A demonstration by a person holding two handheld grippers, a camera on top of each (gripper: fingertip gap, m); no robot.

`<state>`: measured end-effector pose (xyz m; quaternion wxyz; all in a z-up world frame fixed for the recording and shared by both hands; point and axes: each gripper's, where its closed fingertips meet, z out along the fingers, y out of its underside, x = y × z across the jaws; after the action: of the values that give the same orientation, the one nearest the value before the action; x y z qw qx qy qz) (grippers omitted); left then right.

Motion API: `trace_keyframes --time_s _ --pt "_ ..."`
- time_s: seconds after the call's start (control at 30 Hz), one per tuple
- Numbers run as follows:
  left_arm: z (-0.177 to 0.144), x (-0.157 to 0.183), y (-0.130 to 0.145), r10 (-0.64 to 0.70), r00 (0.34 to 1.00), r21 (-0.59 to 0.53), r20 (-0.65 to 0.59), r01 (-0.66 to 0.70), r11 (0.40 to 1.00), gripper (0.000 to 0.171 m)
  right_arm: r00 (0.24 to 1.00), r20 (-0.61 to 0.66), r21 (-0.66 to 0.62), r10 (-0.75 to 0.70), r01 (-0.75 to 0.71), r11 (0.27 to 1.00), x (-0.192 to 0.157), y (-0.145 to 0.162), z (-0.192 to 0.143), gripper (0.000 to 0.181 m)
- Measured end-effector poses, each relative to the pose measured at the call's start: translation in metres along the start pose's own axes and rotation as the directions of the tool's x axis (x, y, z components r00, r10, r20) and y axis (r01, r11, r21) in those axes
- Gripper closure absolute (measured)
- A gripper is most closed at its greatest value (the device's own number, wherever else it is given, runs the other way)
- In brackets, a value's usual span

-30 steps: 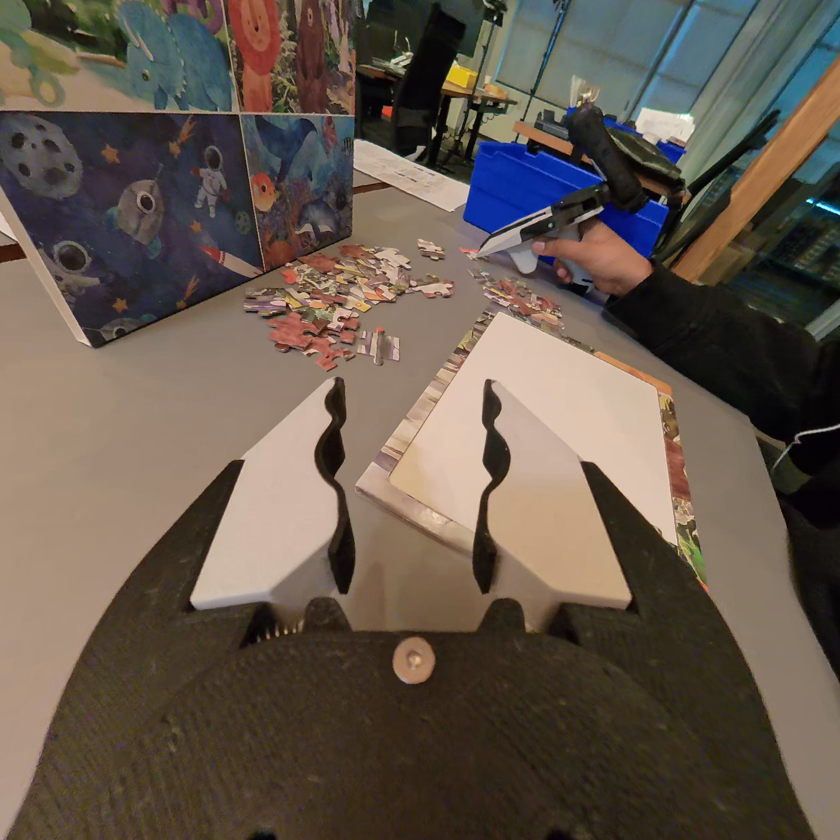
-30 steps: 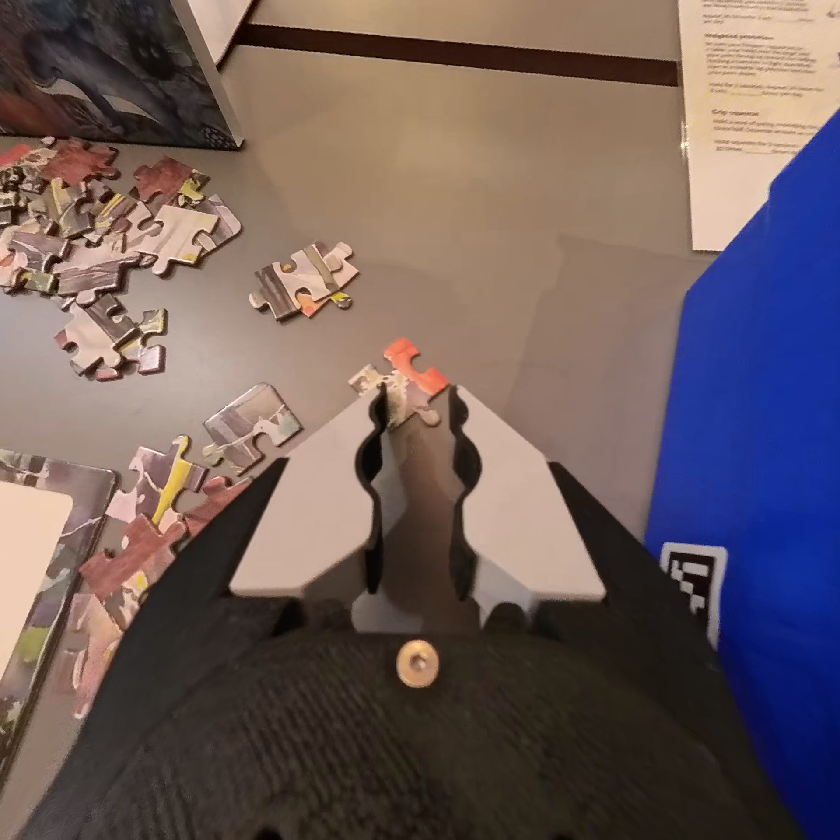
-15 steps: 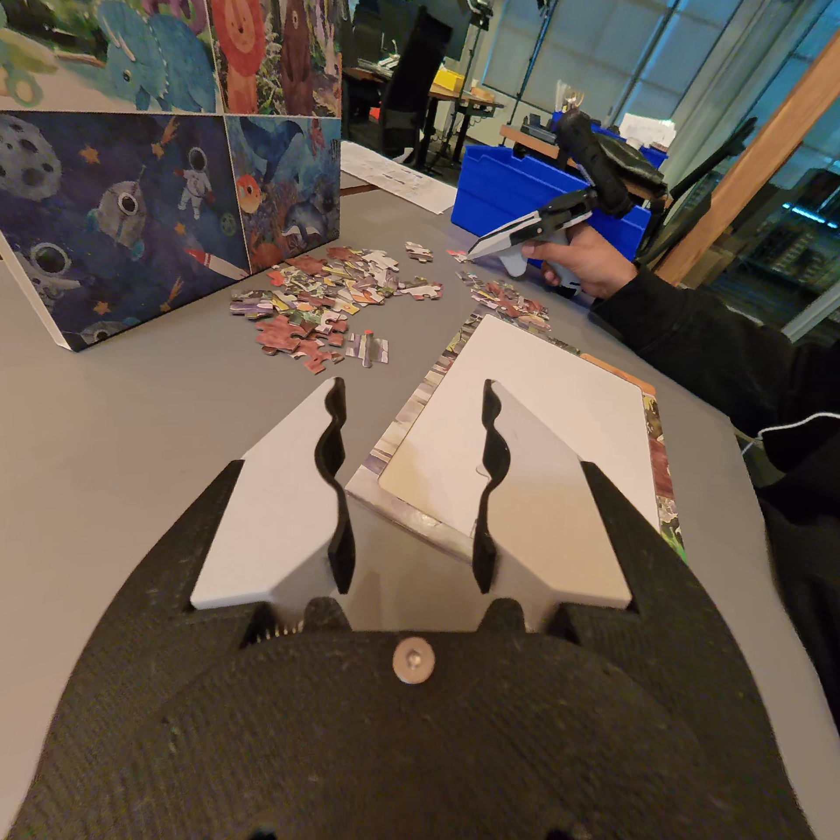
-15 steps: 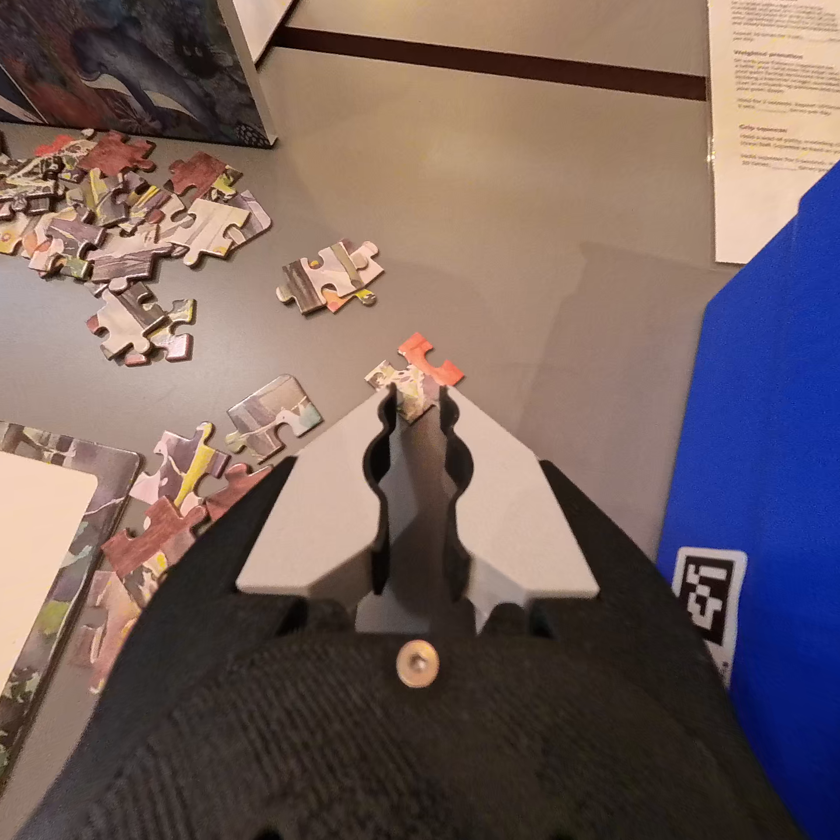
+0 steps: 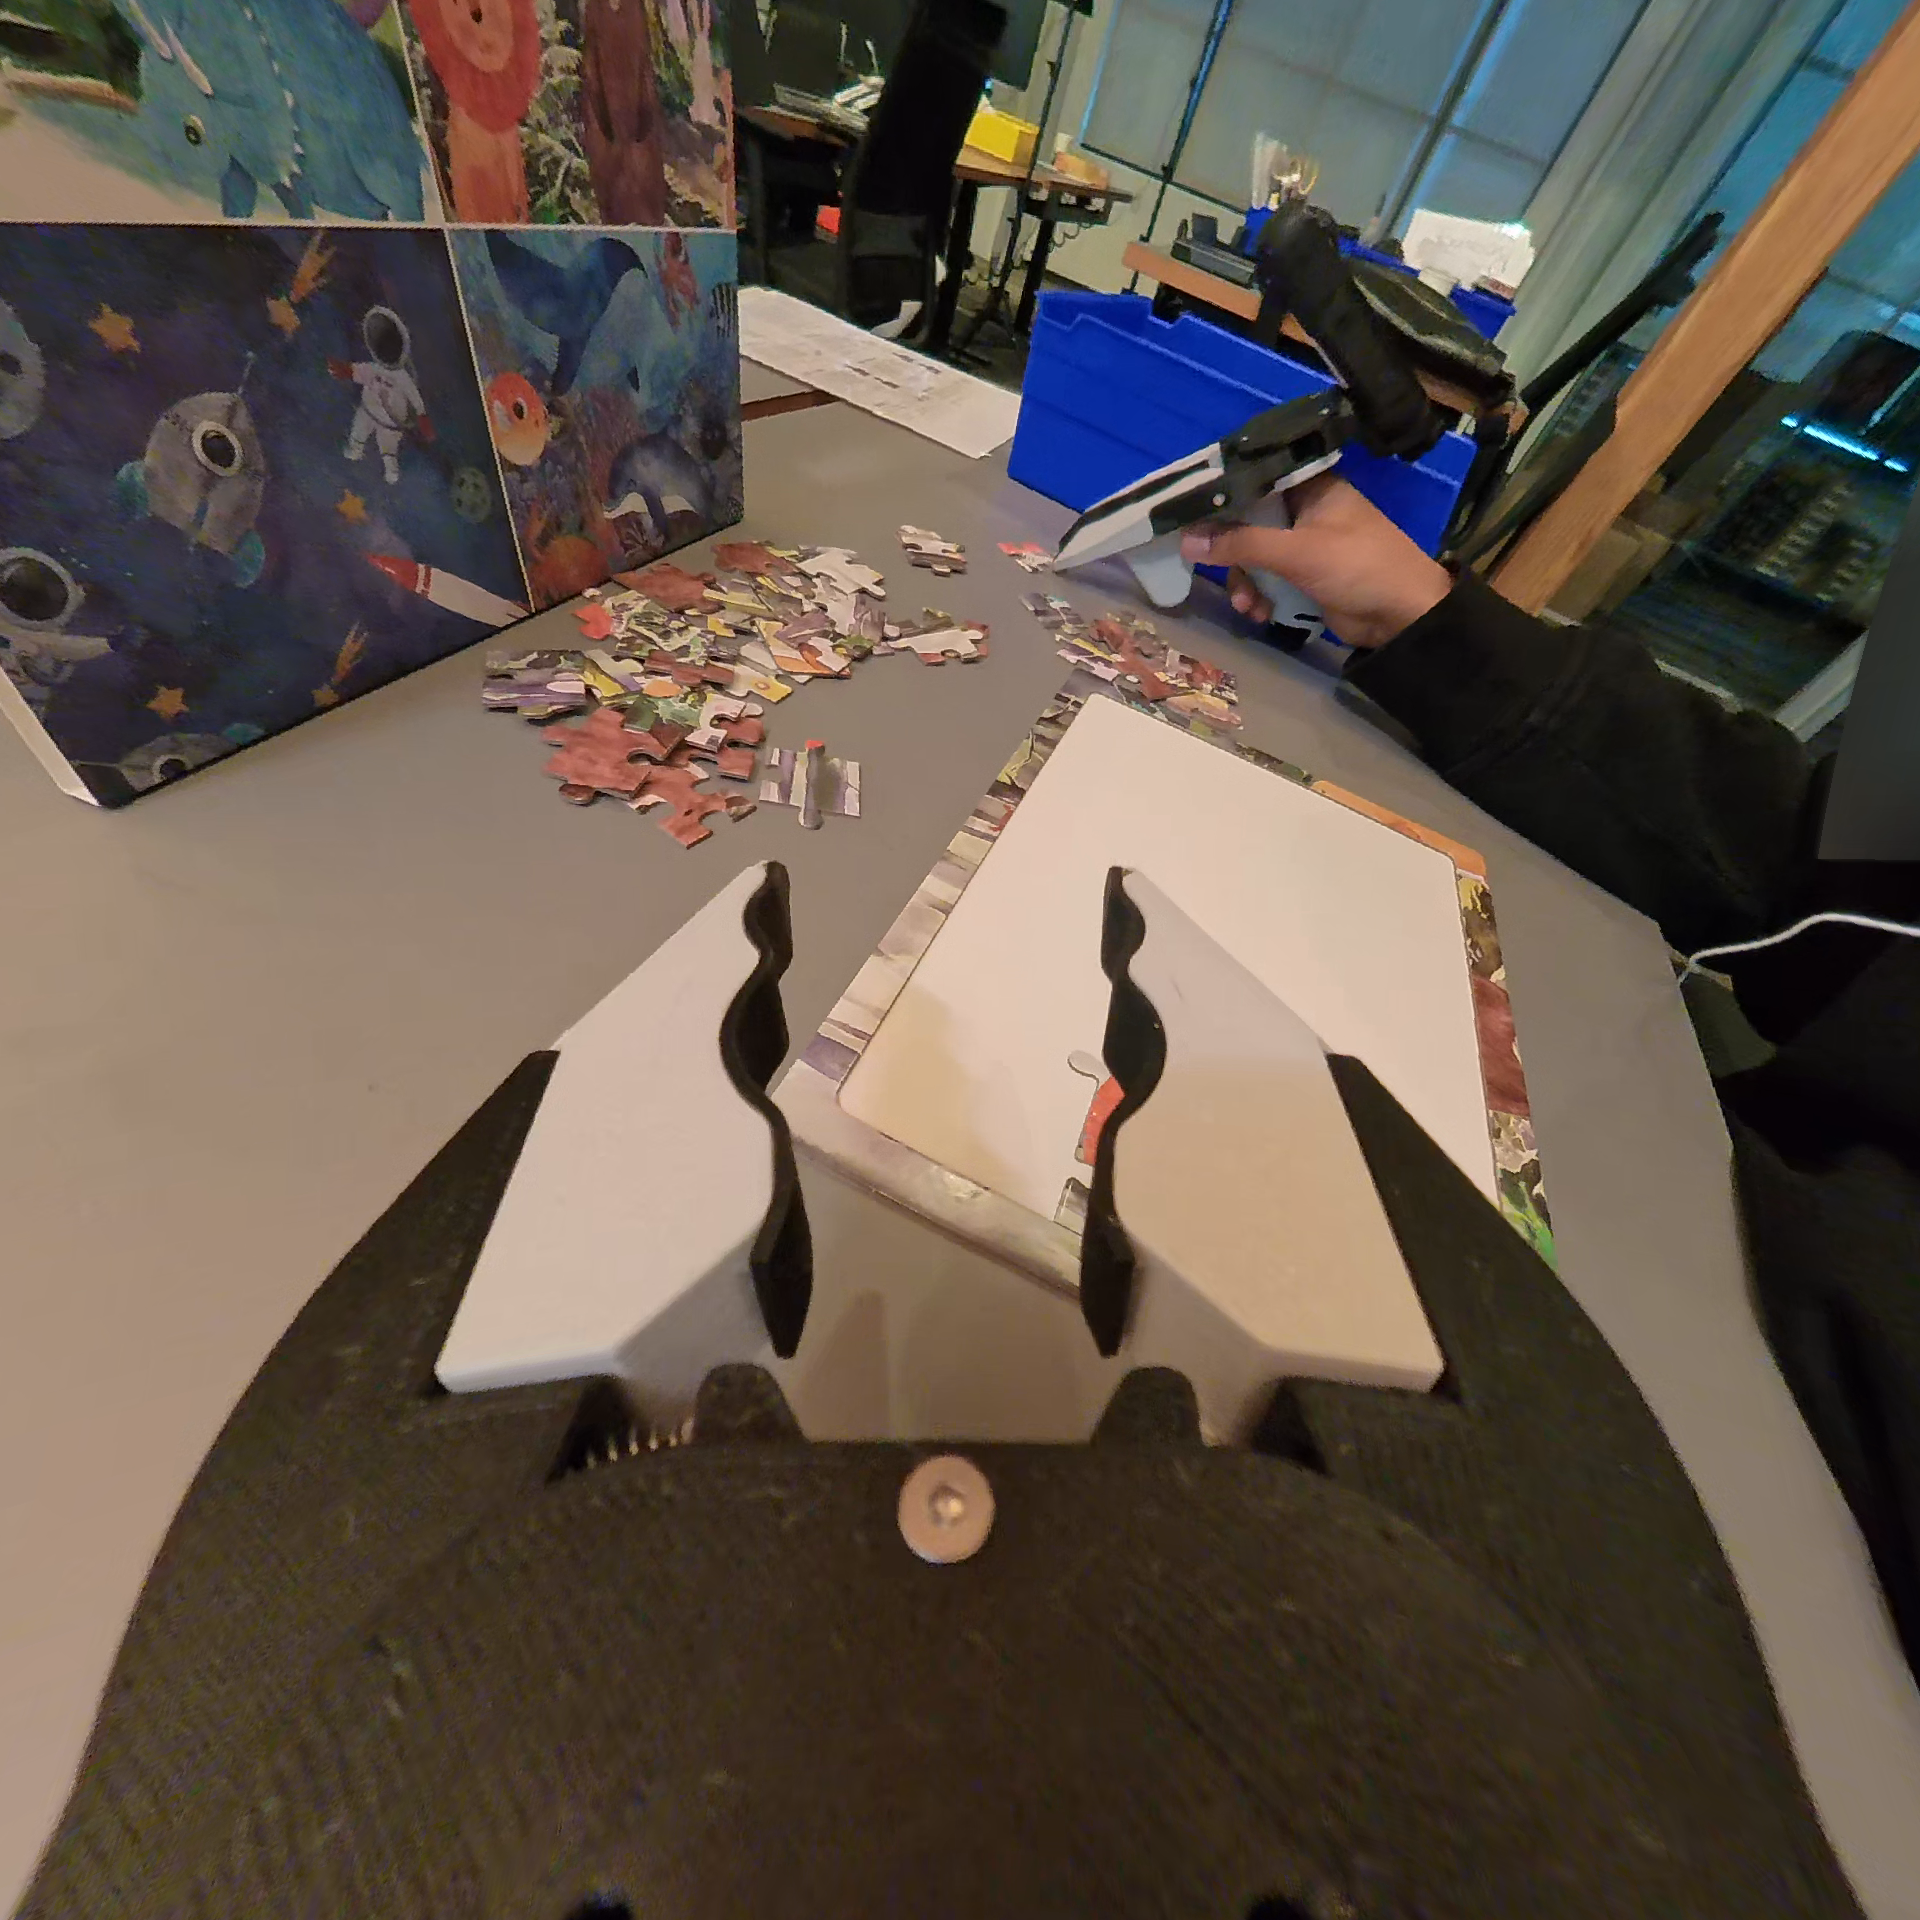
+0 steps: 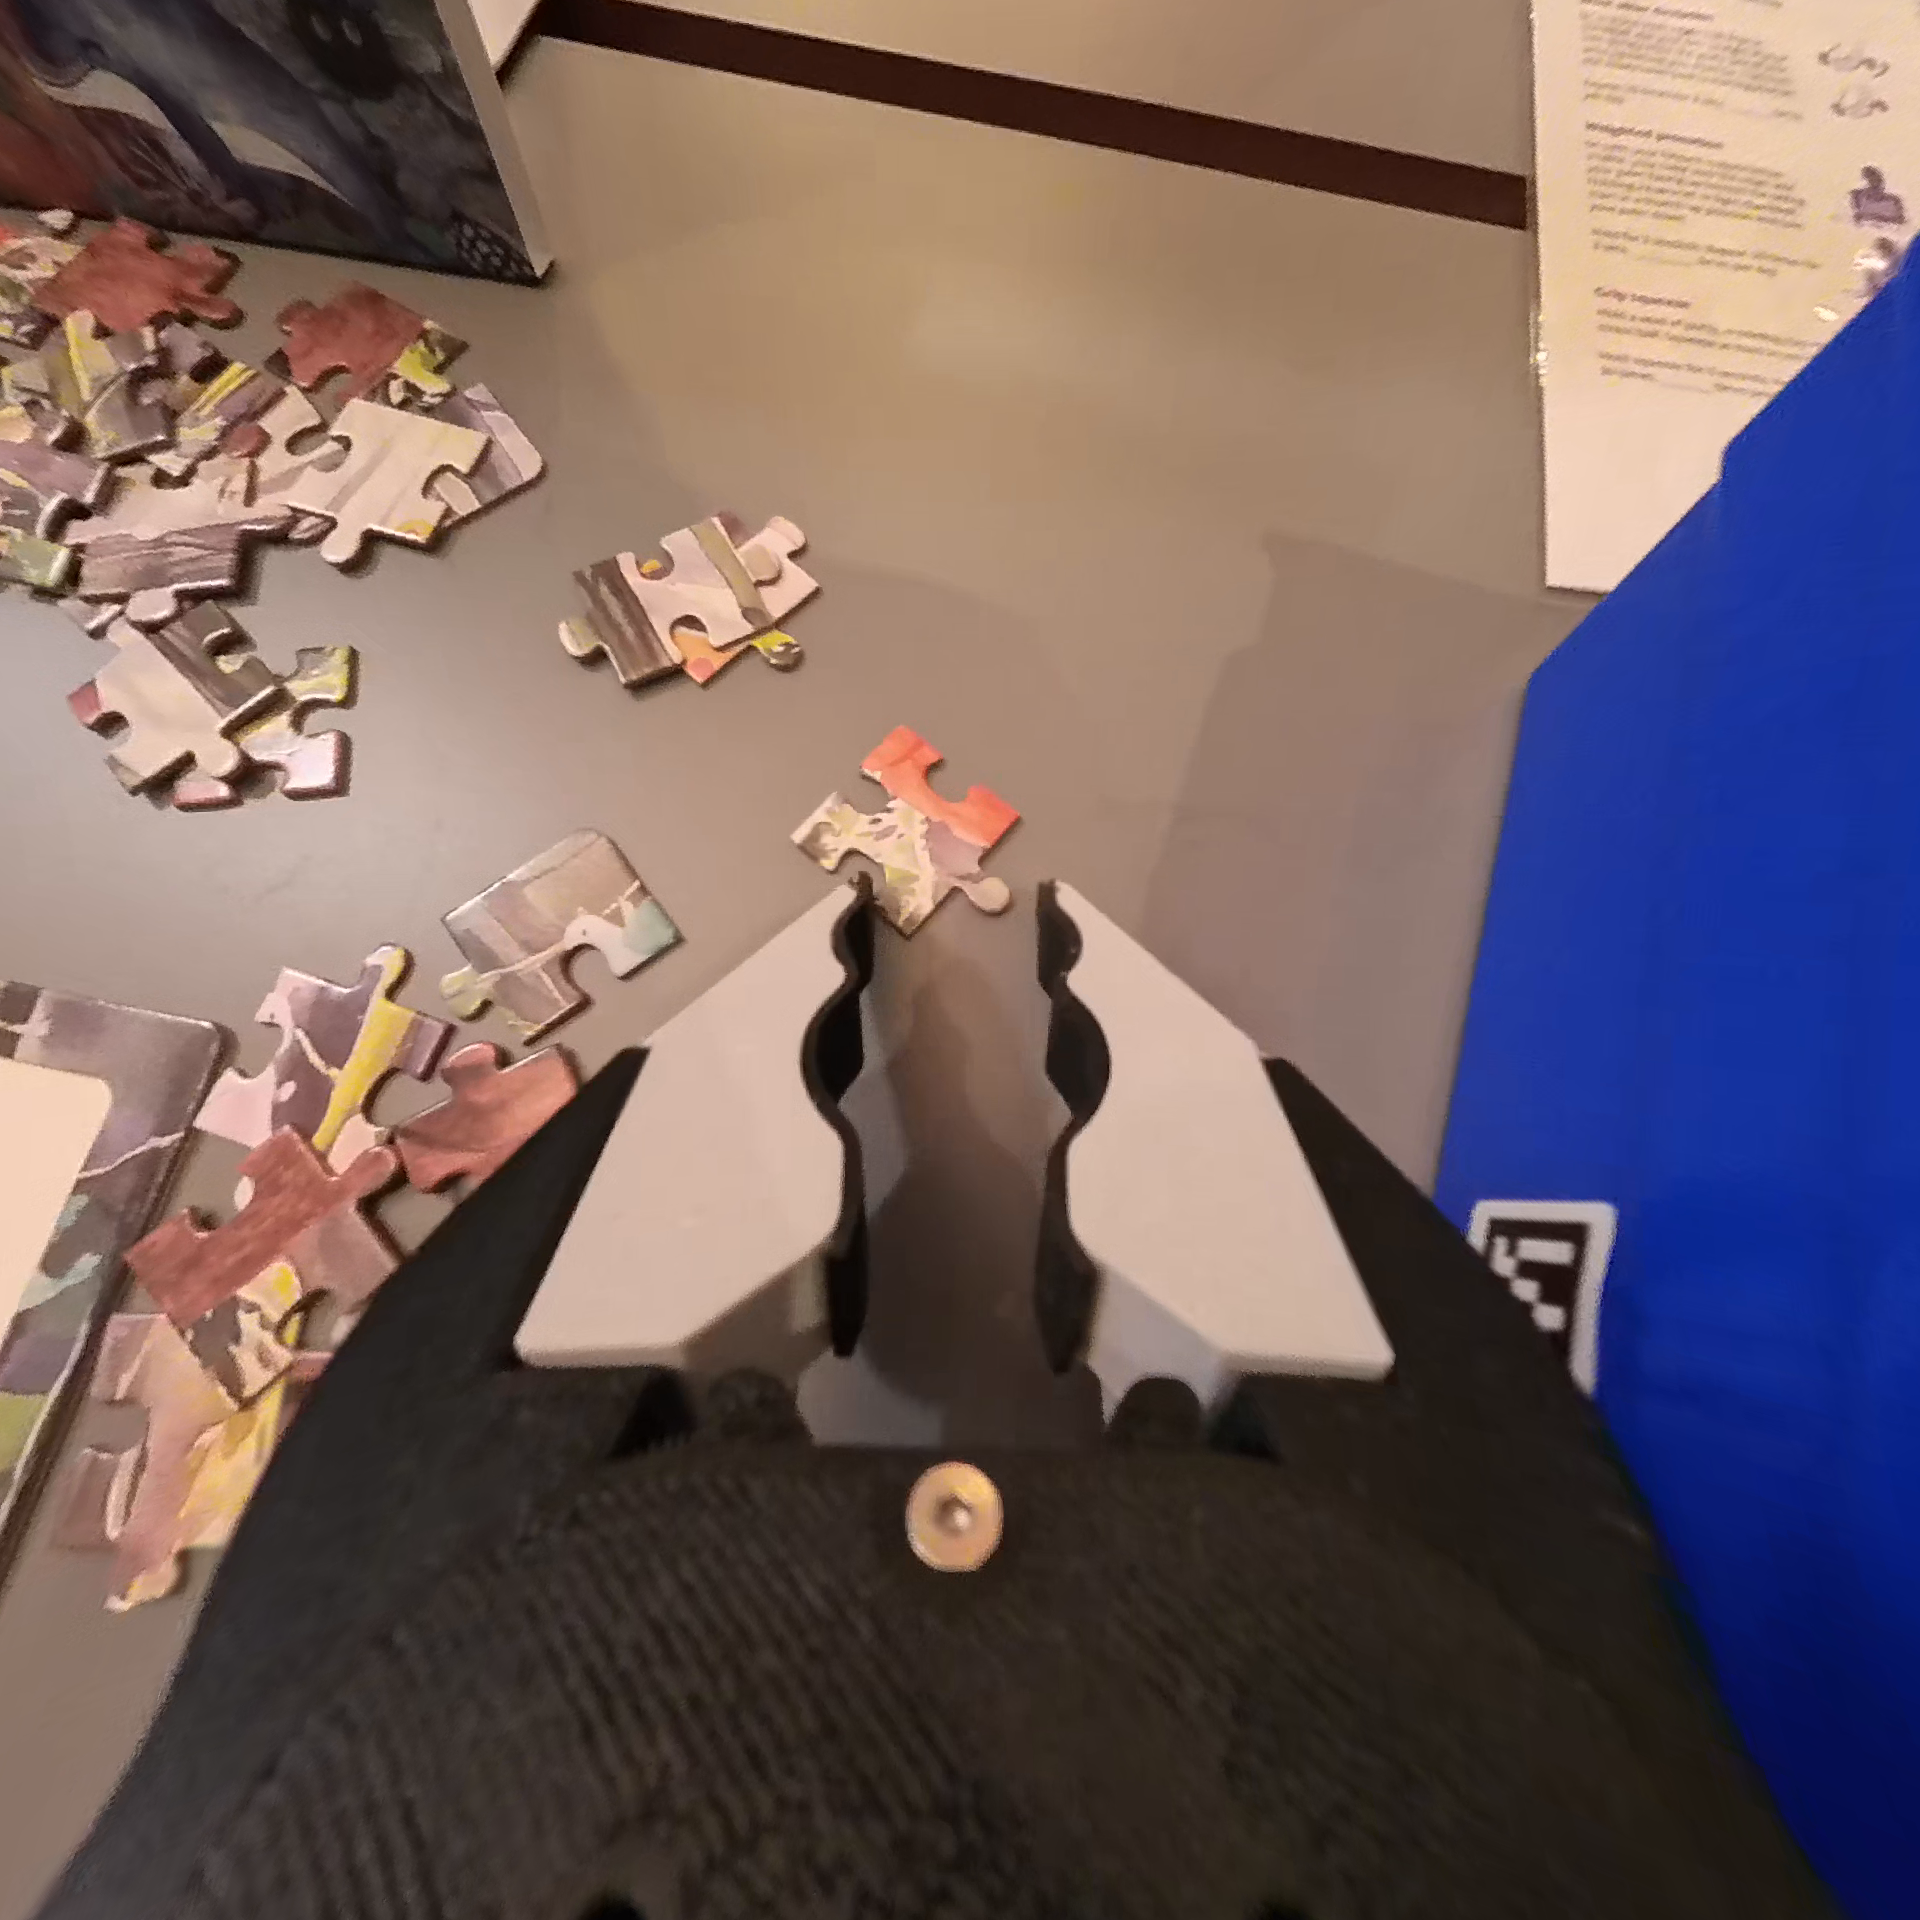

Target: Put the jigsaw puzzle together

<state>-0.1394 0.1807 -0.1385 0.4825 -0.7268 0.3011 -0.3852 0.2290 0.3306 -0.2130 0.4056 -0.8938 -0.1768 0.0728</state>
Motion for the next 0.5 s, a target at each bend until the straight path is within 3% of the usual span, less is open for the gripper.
trace_keyframes --time_s 0.23,0.4,0.5 --pt "0.001 0.001 0.001 0.004 1.0 -0.006 -0.002 -0.004 1.0 0.112 0.974 -0.195 0.04 -0.119 0.129 0.991 0.015 -0.013 -0.006 0.155" --pt "0.001 0.001 0.001 0.005 1.0 -0.007 0.0 -0.005 1.0 0.112 0.999 -0.008 0.13 0.033 -0.031 0.991 -0.011 -0.026 -0.002 0.13" --pt "0.002 0.001 0.002 0.004 1.0 -0.009 -0.003 -0.004 1.0 0.112 0.999 -0.043 0.071 0.028 -0.024 0.997 -0.006 -0.02 0.008 0.125"
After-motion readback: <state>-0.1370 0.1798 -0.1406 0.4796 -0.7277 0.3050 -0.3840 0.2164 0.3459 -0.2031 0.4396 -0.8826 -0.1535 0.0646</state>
